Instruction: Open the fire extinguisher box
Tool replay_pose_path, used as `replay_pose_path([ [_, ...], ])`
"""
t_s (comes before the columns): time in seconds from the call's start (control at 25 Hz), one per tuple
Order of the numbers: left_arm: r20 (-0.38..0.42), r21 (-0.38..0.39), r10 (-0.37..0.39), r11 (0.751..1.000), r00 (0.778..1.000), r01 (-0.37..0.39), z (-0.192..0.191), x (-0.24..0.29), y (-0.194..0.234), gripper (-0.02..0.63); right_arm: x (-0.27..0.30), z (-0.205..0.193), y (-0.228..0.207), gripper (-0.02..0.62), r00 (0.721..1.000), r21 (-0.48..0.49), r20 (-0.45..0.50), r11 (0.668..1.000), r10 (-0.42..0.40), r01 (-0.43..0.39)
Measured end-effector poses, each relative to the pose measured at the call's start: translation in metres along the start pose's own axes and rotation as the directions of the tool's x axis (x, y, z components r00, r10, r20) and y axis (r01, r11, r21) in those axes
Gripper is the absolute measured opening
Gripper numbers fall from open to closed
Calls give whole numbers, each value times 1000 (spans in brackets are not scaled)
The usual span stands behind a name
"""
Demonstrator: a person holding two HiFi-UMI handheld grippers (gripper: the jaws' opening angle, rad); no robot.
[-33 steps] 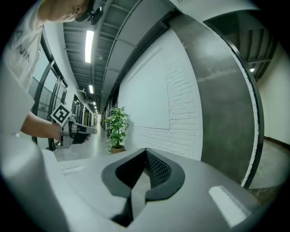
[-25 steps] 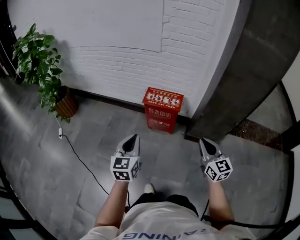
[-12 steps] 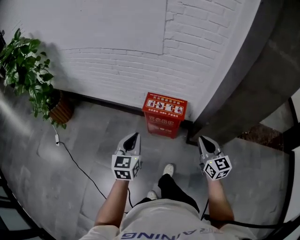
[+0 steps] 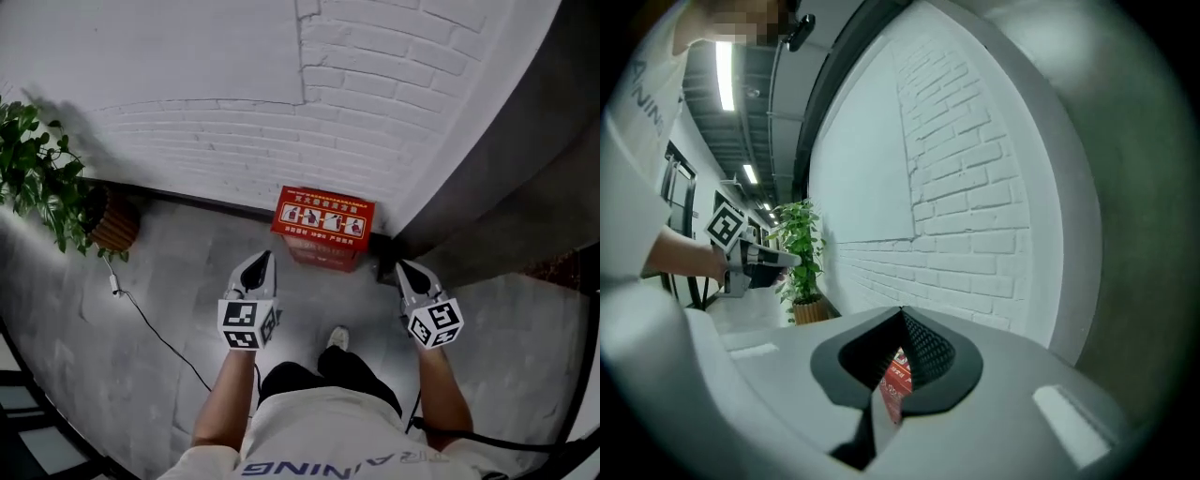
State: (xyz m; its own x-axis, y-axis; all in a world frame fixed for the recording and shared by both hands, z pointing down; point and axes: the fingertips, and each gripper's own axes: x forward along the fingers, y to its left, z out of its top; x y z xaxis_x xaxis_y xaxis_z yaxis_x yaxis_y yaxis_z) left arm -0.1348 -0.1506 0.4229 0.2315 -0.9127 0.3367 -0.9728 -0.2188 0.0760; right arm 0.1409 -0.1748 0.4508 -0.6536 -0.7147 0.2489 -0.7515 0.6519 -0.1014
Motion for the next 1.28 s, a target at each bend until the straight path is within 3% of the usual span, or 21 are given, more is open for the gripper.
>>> replay_pose_path([
  [0.2, -42, 12, -19, 1000, 999, 20, -2, 52, 11, 3, 44, -21, -28, 6, 999, 21, -50, 1000, 7, -6],
  [0.36, -58, 34, -76, 996, 995, 78, -15, 95, 16, 3, 69, -46, -39, 6, 997, 21, -81, 1000, -16, 18],
  [0.64, -125, 30, -167, 985, 978, 172, -99, 159, 28, 3, 112, -146, -64, 6, 984, 36, -147, 994, -96, 102],
  [0.84, -153, 10, -183, 982, 971, 186, -169, 190, 38, 3, 144, -216, -70, 21, 981, 33, -170, 995, -91, 98],
  [1.28, -122, -3, -188, 982, 974, 189, -249, 220, 40, 3, 155, -284, -78, 20, 985, 0, -116, 991, -131, 132],
])
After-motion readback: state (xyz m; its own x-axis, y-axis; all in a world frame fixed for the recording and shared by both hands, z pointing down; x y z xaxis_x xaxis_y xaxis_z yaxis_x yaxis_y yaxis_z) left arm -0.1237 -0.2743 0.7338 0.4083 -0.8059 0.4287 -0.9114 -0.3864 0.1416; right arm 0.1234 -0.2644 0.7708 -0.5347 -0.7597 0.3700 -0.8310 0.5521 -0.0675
